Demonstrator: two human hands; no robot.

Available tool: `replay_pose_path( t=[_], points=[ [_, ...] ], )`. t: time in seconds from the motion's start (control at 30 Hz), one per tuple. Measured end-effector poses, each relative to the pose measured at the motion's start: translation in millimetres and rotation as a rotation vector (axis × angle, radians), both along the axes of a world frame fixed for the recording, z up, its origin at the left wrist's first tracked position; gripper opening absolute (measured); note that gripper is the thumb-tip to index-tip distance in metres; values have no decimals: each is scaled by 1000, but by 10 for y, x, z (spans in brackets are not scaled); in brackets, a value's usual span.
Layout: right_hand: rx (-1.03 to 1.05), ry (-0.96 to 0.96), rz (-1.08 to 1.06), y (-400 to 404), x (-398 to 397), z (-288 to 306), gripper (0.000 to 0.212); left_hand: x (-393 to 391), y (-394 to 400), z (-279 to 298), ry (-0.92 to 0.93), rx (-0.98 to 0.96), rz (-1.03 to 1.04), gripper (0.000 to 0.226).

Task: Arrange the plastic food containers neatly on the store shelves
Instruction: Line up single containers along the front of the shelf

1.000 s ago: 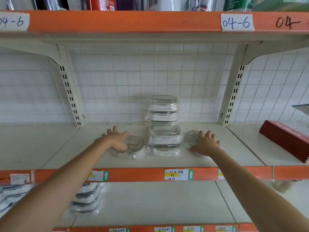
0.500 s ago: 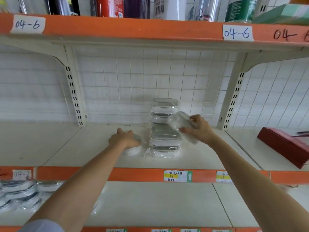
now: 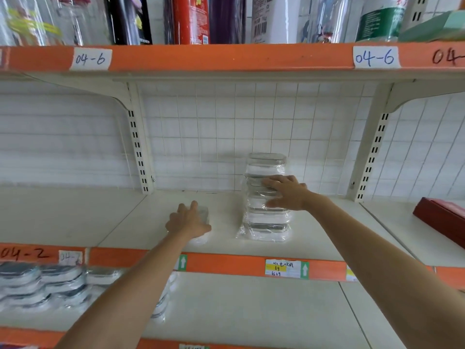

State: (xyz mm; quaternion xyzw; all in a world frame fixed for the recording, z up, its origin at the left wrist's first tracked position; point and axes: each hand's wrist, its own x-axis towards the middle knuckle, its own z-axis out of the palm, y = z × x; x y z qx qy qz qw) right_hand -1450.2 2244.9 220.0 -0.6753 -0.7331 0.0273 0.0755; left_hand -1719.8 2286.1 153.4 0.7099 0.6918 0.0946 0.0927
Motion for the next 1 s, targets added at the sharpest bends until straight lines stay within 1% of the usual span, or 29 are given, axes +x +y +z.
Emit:
replay_pose_path(
  t=[0.1,0.17,0.2,0.27,0.33,0.37,0.43,0.53,0.57,0.6,0.67,0.7,0.77,0.8,0.9,0.93,1.0],
  points=[
    [47,123,-15,-68,57,26,69,-58,67,159,-142,73,77,80],
    [129,251,-18,-87,131,82,66,-78,100,356,-313,175,75,83],
    [178,316,-22,-97,169,113,64,-68,98,465,-433,224,37,82],
    [253,477,-39,-103,229,181,58,1,72,692,-656,313,-104,84],
    [258,710,-69,-107,247,239,56,151,27,885,-786,342,-275,85],
    [236,823,-75,-104,245,254,58,250,-3,955,-800,342,-364,83],
    [186,978,-65,-114,234,291,66,479,-59,1043,-765,341,-519,77],
    [168,1151,-6,-135,236,332,73,786,-56,1123,-703,275,-652,69],
    [173,1160,-2,-146,245,335,72,854,-35,1138,-668,217,-684,65],
    [168,1130,-16,-163,244,328,69,901,-11,1143,-623,154,-708,60],
    [128,996,-78,-195,249,265,61,939,38,1108,-547,88,-722,57],
    [118,933,-103,-204,259,215,58,941,57,1070,-537,95,-709,60],
    [136,881,-114,-220,287,154,54,926,82,977,-551,129,-643,70],
    [146,870,-111,-225,297,149,54,907,92,933,-568,112,-598,76],
    [170,791,-119,-216,317,170,54,850,120,828,-620,-22,-487,91],
    [188,774,-122,-204,322,177,53,847,118,801,-609,-37,-477,94],
    [226,737,-117,-192,318,183,50,871,100,739,-568,7,-490,90]
  ],
)
